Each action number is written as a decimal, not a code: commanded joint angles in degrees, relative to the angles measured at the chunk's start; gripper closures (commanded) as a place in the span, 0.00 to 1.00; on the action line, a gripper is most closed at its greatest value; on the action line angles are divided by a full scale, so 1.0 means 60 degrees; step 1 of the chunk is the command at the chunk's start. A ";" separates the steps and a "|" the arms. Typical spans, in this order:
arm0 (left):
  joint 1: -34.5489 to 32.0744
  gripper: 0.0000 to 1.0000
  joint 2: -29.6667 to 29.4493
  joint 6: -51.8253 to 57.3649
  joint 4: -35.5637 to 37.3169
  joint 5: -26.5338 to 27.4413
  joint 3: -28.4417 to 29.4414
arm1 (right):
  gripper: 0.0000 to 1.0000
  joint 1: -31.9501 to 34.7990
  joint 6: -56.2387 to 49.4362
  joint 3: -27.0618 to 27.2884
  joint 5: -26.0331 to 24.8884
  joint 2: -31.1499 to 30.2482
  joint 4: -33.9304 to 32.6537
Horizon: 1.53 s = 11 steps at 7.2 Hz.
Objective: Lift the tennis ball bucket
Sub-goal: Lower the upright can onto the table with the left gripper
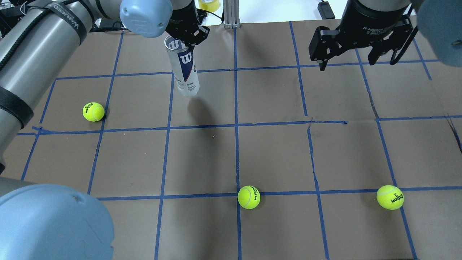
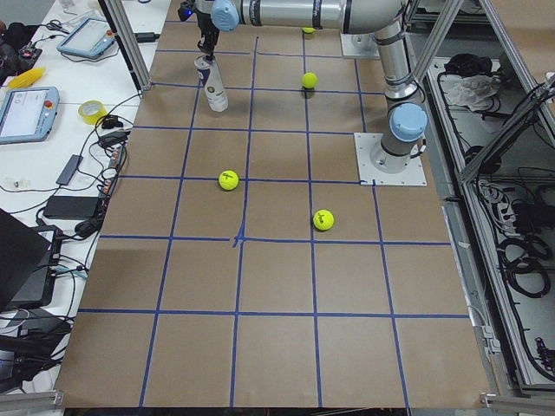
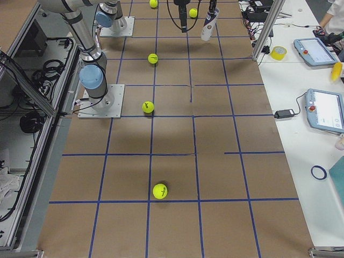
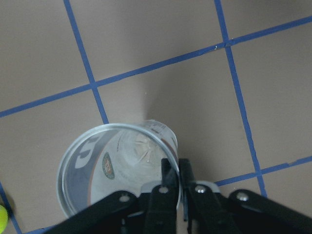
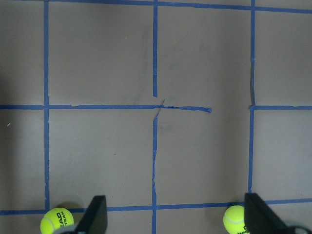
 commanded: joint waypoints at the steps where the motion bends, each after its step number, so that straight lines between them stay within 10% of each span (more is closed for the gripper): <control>1: -0.0049 1.00 0.0006 0.0009 0.1095 0.0001 -0.0691 | 0.00 0.0000 0.0000 0.0014 -0.0011 0.0000 0.0016; 8: -0.0210 0.68 0.0078 -0.0692 0.1098 -0.0570 -0.0707 | 0.00 0.0000 -0.0014 -0.0001 -0.0011 0.0000 0.0016; 10: -0.0239 0.00 0.0589 -0.0692 0.0357 -0.0643 -0.0635 | 0.00 0.0000 -0.0014 -0.0001 -0.0011 0.0000 0.0016; 11: -0.0210 0.00 0.0969 -0.0692 -0.0693 -0.0614 -0.0387 | 0.00 0.0000 -0.0014 -0.0001 -0.0011 0.0000 0.0016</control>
